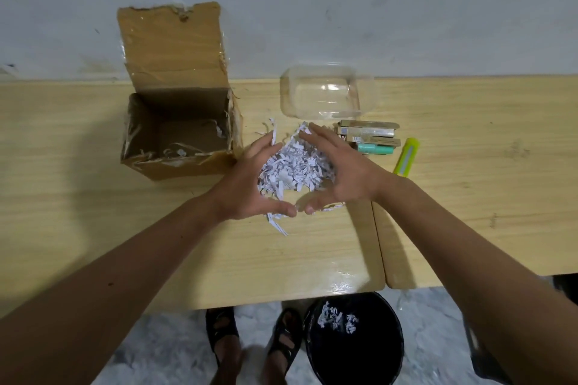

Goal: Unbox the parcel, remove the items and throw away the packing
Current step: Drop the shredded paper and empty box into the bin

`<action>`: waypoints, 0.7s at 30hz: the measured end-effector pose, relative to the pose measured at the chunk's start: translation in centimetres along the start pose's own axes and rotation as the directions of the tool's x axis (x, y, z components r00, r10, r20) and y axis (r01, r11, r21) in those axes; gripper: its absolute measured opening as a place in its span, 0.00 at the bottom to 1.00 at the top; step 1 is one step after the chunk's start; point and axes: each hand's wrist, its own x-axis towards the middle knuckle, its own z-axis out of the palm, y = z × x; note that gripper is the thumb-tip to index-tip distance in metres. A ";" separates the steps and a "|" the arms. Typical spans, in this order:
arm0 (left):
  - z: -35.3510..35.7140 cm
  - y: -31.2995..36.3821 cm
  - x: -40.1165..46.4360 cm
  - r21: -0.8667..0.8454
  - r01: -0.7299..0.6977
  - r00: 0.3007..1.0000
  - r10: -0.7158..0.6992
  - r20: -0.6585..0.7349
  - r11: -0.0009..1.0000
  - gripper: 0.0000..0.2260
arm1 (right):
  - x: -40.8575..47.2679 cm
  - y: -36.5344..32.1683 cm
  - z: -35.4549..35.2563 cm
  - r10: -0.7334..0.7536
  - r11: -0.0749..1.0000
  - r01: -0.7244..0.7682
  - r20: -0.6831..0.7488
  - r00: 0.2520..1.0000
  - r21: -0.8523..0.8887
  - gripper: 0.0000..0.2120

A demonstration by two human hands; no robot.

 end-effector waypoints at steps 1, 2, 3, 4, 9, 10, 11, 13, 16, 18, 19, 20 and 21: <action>0.1 -0.5 -0.1 0.018 -0.039 0.999 0.039 0.013 0.999 0.62 | 0.1 0.1 0.1 -0.003 1.000 0.004 0.036 0.999 -0.025 0.70; 0.3 -1.0 -0.2 0.040 -0.074 0.997 0.073 0.030 0.996 0.63 | 0.0 0.4 0.3 -0.010 0.999 0.012 0.062 0.998 -0.035 0.71; 0.4 -1.4 -0.3 0.061 -0.099 0.994 0.096 0.048 0.993 0.65 | -0.1 0.6 0.5 -0.025 0.999 0.028 0.079 0.997 -0.032 0.72; 0.4 -1.7 -0.3 0.078 -0.116 0.992 0.111 0.067 0.990 0.66 | -0.2 0.8 0.8 -0.045 0.999 0.048 0.085 0.995 -0.024 0.71; 0.0 -0.8 -0.1 -0.035 -0.054 0.995 0.057 0.084 0.998 0.60 | -0.8 1.8 1.3 -0.133 0.991 0.133 -0.028 0.991 -0.003 0.62; 0.1 -0.7 0.0 -0.042 -0.036 0.997 0.038 0.060 0.998 0.58 | -0.8 1.8 1.2 -0.131 0.991 0.131 -0.059 0.990 -0.002 0.59; 0.1 -0.7 0.0 -0.039 -0.019 0.999 0.020 0.037 0.999 0.55 | -0.9 1.6 1.1 -0.123 0.992 0.123 -0.087 0.989 -0.001 0.57; 0.1 -0.6 -0.1 -0.027 0.022 1.000 -0.023 -0.015 0.999 0.50 | -0.8 1.2 1.2 -0.140 0.990 0.142 -0.163 0.977 0.000 0.53; 0.9 -0.6 -0.3 -0.065 0.045 0.993 -0.052 -0.103 0.997 0.41 | -0.9 1.2 2.3 -0.197 0.979 0.203 -0.268 0.943 -0.006 0.47; 1.5 -0.3 -0.7 -0.114 0.059 0.985 -0.076 -0.155 0.992 0.36 | -1.1 1.0 3.2 -0.216 0.975 0.224 -0.318 0.923 -0.013 0.43; 1.8 -0.1 -1.0 -0.127 0.065 0.980 -0.088 -0.180 0.990 0.34 | -1.2 0.9 3.6 -0.211 0.975 0.222 -0.342 0.916 -0.006 0.40; 2.0 0.1 -1.2 -0.132 0.071 0.974 -0.097 -0.205 0.989 0.32 | -1.3 0.6 4.0 -0.197 0.977 0.215 -0.365 0.910 0.007 0.38; 2.3 0.4 -1.5 -0.135 0.080 0.967 -0.109 -0.228 0.988 0.30 | -1.4 0.5 4.4 -0.180 0.978 0.205 -0.386 0.905 0.025 0.35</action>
